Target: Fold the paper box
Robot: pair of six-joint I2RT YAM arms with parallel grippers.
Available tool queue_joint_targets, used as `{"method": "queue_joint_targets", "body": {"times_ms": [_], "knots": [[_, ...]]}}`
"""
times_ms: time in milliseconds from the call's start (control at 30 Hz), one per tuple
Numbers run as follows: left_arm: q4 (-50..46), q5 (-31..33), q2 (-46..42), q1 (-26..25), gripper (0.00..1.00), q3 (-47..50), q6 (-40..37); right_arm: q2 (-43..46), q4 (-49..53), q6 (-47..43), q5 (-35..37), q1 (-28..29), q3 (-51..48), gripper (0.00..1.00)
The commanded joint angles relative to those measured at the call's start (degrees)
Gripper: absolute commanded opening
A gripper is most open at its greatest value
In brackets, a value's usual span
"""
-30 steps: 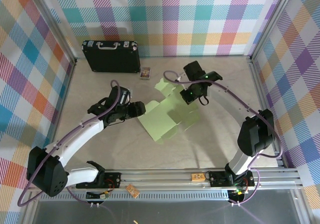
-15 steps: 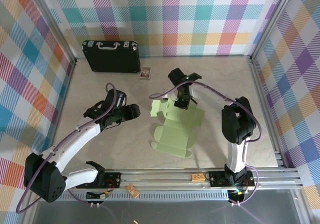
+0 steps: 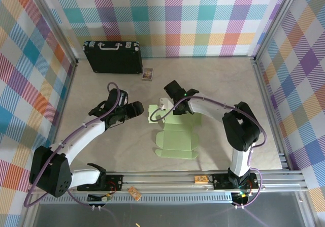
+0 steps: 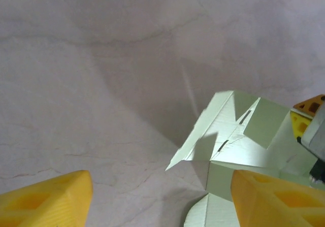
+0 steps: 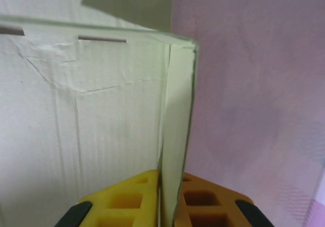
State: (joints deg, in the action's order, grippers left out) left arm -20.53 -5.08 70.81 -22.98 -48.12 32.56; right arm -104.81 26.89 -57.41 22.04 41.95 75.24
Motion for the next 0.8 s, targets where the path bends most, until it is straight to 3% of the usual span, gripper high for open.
{"method": "queue_joint_targets", "body": {"times_ms": [0,333,767], "knots": [[1.5,-1.1,-2.5,0.7,0.74,0.7,0.2,6.3,-11.4,-4.3,3.9,2.7,-3.5,0.14],[3.2,-1.6,-6.3,1.0,0.75,4.4,0.7,12.6,-27.0,-8.4,10.4,9.2,-16.5,0.16],[8.4,-7.1,-5.1,0.9,0.78,7.4,1.7,11.6,-63.5,-15.5,16.1,14.0,-34.7,0.16]]}}
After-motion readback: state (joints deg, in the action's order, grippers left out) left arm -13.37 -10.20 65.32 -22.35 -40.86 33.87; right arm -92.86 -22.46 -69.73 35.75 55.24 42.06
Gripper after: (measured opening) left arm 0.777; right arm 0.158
